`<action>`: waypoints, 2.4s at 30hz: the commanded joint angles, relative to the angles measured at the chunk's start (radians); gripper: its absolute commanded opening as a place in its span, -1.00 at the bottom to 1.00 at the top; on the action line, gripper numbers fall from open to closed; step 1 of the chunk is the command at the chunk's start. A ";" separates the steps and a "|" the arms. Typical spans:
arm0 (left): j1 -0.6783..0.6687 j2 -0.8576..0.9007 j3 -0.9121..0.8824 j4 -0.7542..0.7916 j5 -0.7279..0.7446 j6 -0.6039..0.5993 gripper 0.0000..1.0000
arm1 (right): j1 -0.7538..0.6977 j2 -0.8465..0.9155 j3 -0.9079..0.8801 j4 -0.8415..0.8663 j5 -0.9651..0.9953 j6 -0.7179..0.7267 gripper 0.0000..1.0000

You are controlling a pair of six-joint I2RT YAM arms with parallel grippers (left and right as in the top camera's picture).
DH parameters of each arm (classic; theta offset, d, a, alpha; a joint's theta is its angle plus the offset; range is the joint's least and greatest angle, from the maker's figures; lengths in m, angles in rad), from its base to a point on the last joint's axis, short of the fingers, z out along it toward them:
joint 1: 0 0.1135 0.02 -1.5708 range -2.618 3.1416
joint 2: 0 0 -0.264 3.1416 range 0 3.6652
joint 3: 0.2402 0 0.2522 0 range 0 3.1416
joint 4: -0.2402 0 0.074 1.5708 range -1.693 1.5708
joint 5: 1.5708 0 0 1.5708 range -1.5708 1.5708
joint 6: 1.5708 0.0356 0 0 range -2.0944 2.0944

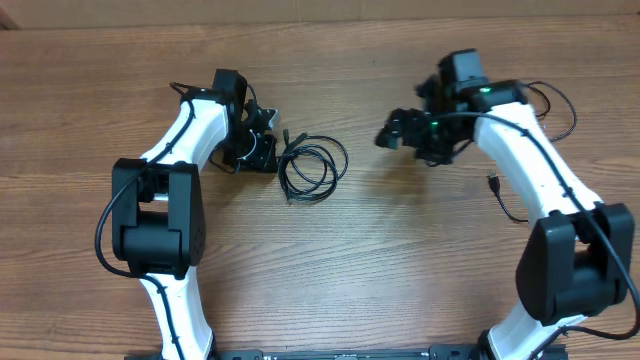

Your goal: Untangle cables

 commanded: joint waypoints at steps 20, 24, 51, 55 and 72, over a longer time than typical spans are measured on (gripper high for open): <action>-0.026 -0.034 0.026 0.056 0.046 0.116 -0.43 | 0.243 0.293 0.012 0.280 0.082 0.193 0.38; -0.039 -0.030 0.025 0.069 0.047 0.117 -0.42 | 0.243 0.309 0.011 0.285 0.082 0.193 0.30; -0.164 -0.035 0.030 0.017 -0.043 0.163 -0.91 | 0.240 0.296 0.016 0.281 0.037 0.111 0.03; -0.154 -0.046 0.035 -0.100 0.032 0.294 -0.92 | 0.232 0.231 0.041 0.236 -0.062 0.028 0.07; -0.152 -0.045 0.034 -0.207 -0.040 0.074 -0.24 | 0.274 0.165 -0.008 0.091 -0.087 -0.016 -0.03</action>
